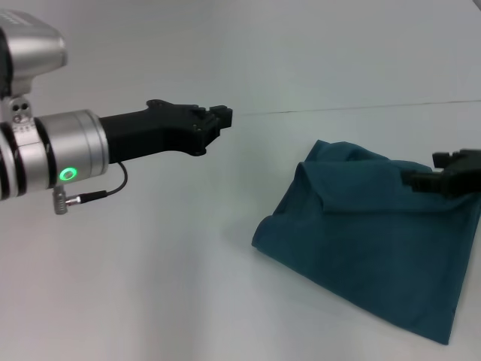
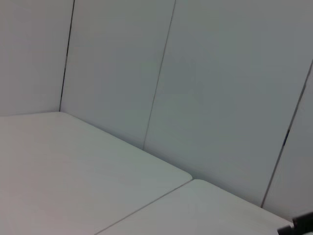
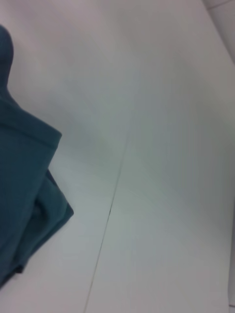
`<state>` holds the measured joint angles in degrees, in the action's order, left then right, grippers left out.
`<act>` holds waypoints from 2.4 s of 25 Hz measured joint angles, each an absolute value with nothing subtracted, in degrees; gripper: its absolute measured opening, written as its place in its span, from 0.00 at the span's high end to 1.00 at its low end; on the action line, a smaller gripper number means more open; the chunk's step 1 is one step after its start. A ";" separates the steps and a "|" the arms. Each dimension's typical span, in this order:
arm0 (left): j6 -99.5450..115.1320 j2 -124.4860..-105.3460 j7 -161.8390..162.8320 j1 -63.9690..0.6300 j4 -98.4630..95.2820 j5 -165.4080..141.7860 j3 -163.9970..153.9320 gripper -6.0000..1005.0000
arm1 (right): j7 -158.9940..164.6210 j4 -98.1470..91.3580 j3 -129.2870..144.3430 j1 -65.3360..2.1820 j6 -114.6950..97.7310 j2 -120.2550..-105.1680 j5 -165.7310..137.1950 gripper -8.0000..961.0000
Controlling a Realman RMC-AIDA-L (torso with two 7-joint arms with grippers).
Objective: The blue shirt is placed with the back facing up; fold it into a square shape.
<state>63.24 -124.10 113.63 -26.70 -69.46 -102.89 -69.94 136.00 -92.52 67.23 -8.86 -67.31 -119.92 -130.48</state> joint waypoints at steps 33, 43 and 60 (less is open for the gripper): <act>66.06 -124.10 113.73 -24.46 -69.96 -101.66 -68.17 0.95 | 141.38 -88.89 76.32 -24.46 -74.58 -120.24 -147.20 0.39; 66.21 -124.20 113.71 -24.18 -69.76 -101.69 -68.76 0.95 | 144.74 -87.67 83.16 -27.56 -72.47 -120.26 -151.25 0.39; 66.63 -124.28 113.73 -23.79 -69.79 -101.69 -68.91 0.95 | 151.10 -87.06 91.04 -27.17 -70.58 -120.30 -159.83 0.37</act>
